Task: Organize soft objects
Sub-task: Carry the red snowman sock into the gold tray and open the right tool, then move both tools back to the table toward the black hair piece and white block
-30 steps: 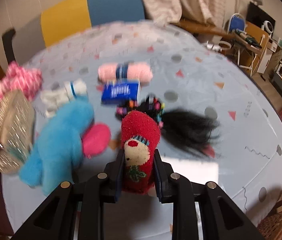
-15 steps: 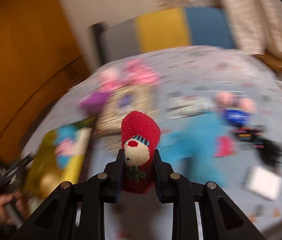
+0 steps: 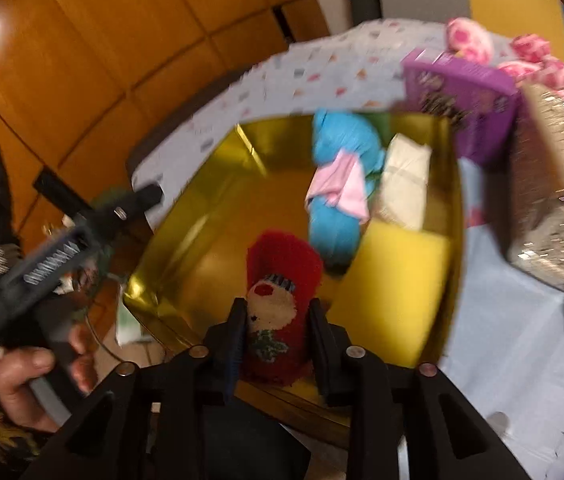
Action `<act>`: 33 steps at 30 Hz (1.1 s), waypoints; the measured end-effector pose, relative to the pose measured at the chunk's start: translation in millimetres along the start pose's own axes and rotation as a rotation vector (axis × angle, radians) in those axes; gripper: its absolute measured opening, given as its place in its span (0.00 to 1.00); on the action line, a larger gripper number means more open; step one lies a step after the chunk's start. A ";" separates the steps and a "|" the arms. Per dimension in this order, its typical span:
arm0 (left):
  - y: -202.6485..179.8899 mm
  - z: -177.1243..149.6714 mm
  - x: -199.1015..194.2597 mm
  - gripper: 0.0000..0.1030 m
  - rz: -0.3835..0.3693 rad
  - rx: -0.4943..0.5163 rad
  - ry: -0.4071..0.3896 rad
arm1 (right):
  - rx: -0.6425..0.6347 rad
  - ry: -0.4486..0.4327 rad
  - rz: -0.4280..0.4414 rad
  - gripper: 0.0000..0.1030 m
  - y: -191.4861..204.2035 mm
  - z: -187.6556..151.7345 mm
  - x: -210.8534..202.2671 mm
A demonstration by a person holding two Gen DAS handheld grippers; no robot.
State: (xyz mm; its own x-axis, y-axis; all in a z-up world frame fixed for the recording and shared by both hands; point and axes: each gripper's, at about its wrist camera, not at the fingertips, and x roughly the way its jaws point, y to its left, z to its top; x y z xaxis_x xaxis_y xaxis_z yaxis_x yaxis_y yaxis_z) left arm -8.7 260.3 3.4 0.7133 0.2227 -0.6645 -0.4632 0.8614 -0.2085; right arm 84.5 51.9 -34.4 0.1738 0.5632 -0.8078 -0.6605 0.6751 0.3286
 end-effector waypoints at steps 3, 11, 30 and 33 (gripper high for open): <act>1.9 -2.3 1.5 0.92 0.000 -0.002 0.009 | 0.002 0.015 -0.006 0.46 -2.3 -2.3 12.4; -12.7 -4.2 -4.1 0.92 -0.028 0.040 0.001 | 0.033 -0.093 -0.026 0.56 -10.4 -4.0 -29.3; -124.6 -28.1 -24.2 0.92 -0.207 0.341 0.029 | 0.246 -0.314 -0.376 0.56 -130.9 -42.9 -156.8; -139.6 -32.3 -23.7 0.92 -0.227 0.377 0.041 | 0.310 -0.348 -0.433 0.56 -155.9 -51.1 -176.8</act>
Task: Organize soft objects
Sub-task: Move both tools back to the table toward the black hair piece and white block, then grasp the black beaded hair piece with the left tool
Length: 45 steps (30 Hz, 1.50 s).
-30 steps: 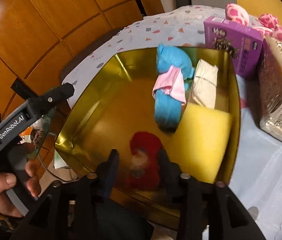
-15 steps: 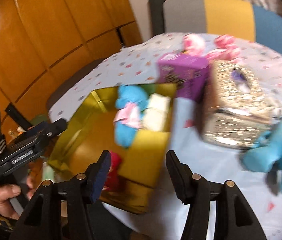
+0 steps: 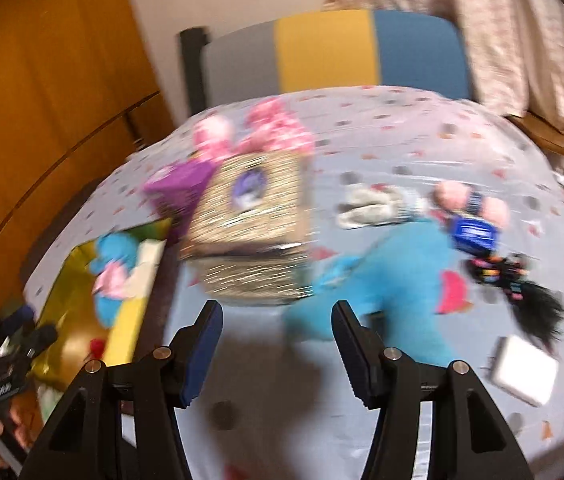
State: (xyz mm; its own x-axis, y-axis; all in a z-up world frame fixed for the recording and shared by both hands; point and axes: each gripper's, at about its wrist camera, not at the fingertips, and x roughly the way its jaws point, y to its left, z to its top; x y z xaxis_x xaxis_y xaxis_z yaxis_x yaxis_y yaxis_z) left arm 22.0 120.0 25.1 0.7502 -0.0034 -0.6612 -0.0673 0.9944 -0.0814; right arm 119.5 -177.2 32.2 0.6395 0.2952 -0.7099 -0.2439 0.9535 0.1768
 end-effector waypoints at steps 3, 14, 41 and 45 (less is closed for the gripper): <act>-14.5 1.8 2.4 0.92 -0.038 0.027 0.009 | 0.081 -0.041 -0.070 0.56 -39.6 6.0 -10.3; -85.6 14.8 6.0 0.90 -0.168 0.206 -0.008 | 0.567 -0.242 -0.452 0.56 -215.8 -13.9 -47.8; -409.2 73.6 162.0 0.45 -0.656 0.355 0.432 | 0.962 -0.395 -0.190 0.56 -276.4 -61.8 -75.1; -448.5 63.0 201.0 0.55 -0.635 0.294 0.548 | 0.951 -0.409 -0.164 0.56 -275.9 -60.6 -75.6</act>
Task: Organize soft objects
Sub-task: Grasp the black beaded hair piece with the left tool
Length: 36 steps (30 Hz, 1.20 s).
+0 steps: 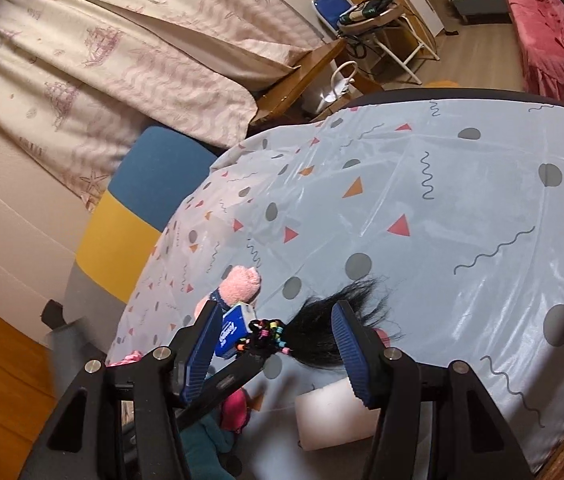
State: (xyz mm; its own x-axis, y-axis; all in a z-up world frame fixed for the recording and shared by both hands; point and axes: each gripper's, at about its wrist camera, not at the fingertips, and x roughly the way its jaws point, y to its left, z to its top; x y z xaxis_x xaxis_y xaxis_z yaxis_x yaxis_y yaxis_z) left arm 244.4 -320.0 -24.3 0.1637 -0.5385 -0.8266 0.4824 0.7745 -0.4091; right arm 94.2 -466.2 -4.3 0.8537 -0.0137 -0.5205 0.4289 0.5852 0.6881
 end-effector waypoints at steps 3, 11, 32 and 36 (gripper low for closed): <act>8.8 11.3 25.7 0.61 -0.005 -0.116 0.038 | -0.004 0.008 0.024 0.56 1.5 -1.1 1.5; 16.2 29.7 58.4 0.26 0.054 -0.260 0.060 | 0.037 0.048 0.066 0.56 -4.5 -2.0 7.9; 9.4 -39.4 -93.8 0.06 0.078 0.177 -0.222 | 0.028 0.045 0.016 0.57 -4.5 -1.4 10.1; 19.1 -71.6 -125.3 0.06 0.119 0.223 -0.255 | -0.028 0.074 -0.003 0.57 4.4 -5.5 16.0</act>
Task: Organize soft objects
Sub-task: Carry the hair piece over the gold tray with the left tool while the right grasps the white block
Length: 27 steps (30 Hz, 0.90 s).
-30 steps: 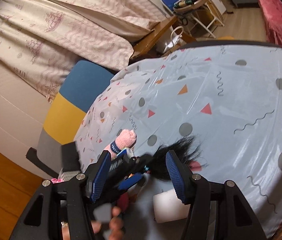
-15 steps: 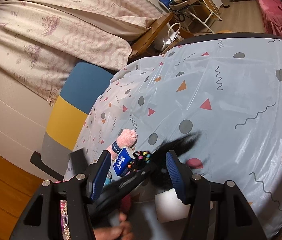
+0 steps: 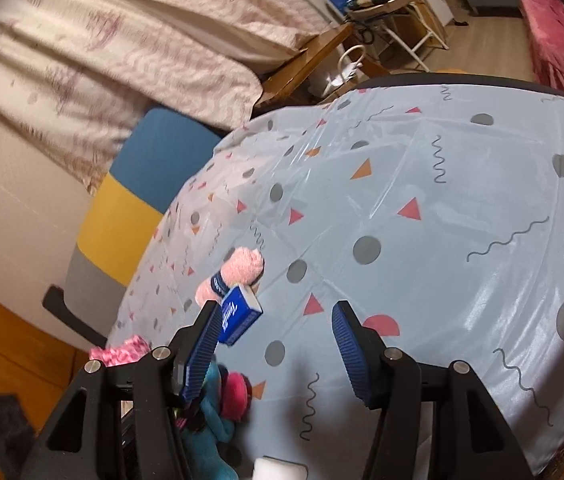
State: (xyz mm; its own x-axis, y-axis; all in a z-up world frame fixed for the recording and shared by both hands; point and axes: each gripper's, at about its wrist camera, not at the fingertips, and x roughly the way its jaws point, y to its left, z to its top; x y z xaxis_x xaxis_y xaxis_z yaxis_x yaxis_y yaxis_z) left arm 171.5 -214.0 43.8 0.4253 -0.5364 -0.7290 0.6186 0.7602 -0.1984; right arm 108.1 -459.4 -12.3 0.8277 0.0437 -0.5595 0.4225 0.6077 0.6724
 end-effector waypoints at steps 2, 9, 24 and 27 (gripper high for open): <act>9.4 -16.4 -19.1 0.06 0.013 0.004 -0.007 | -0.021 0.015 -0.012 0.57 3.5 -1.8 2.6; 41.6 -91.1 -58.8 0.06 0.057 -0.028 0.052 | -0.074 0.039 -0.056 0.57 11.2 -6.6 7.9; 74.1 -163.2 -53.4 0.66 0.121 -0.091 0.134 | -0.400 0.405 -0.220 0.58 69.0 -104.4 29.9; 80.8 -167.9 -44.5 0.61 0.116 -0.125 0.146 | -0.420 0.421 -0.248 0.74 70.8 -126.3 25.8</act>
State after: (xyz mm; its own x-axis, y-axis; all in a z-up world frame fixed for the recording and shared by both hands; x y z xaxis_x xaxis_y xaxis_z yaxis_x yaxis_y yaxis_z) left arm 91.7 -67.1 -49.8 0.3830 -0.3913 -0.8368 0.4810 0.8578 -0.1809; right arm 112.7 -315.1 -40.3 0.4726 0.1176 -0.8734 0.3312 0.8947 0.2997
